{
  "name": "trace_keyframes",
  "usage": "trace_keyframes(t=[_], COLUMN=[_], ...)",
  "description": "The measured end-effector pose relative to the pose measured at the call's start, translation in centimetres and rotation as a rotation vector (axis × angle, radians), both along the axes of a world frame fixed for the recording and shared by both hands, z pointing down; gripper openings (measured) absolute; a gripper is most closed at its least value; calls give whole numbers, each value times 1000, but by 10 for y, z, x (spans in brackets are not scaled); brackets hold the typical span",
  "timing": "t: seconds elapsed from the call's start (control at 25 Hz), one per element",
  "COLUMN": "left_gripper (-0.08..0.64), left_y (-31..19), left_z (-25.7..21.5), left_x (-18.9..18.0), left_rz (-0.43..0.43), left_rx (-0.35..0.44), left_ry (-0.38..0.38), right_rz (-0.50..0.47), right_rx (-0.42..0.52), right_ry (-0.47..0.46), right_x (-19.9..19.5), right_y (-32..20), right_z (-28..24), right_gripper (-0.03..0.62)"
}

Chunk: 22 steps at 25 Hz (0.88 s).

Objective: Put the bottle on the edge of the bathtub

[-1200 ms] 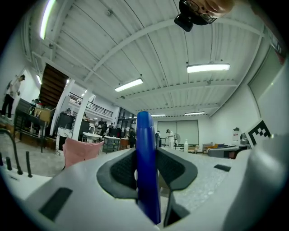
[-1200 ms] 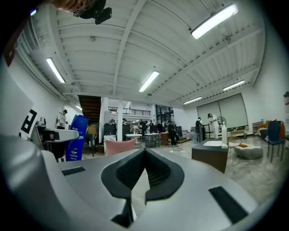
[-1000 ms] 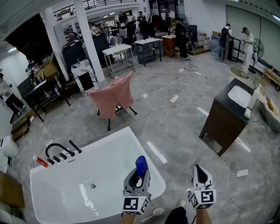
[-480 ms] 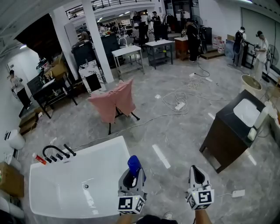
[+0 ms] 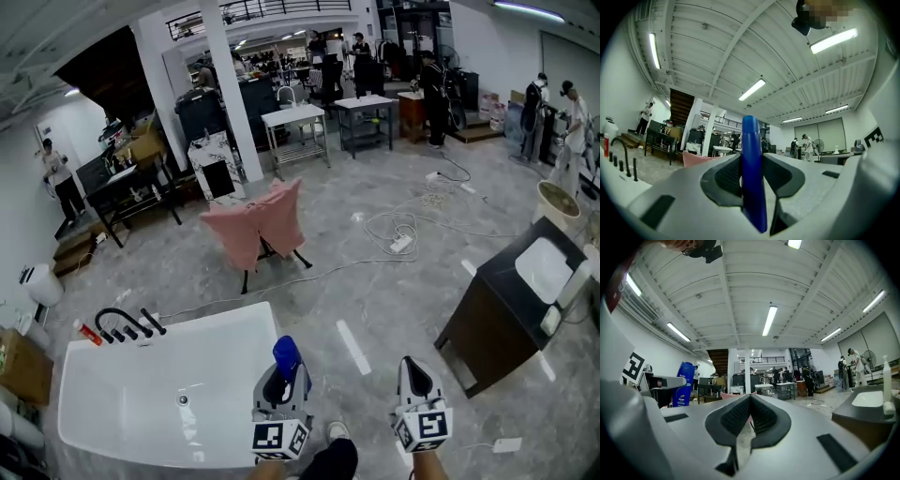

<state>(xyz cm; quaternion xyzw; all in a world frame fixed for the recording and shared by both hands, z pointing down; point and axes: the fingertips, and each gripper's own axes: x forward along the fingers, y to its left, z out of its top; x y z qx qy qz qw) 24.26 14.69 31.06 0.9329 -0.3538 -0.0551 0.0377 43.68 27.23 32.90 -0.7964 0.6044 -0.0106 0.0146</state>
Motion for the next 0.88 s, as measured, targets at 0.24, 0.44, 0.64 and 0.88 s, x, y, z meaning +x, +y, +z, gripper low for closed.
trace_keyframes(t=[0.24, 0.44, 0.64, 0.88], left_gripper=[140, 140, 140, 140], left_y=[-55, -118, -182, -253], left_z=[10, 20, 21, 32], left_x=[-6, -19, -37, -65], left_rz=[-85, -175, -268, -351], left_rx=[9, 4, -16, -25], left_ry=[22, 25, 27, 15], right_rz=[-83, -182, -296, -405], right_rx=[-1, -20, -47, -72], right_ry=[33, 44, 46, 41], right_x=[6, 2, -16, -47], right_y=[-71, -157, -247, -337], right_z=[5, 10, 8, 20], right_gripper=[-3, -3, -3, -3])
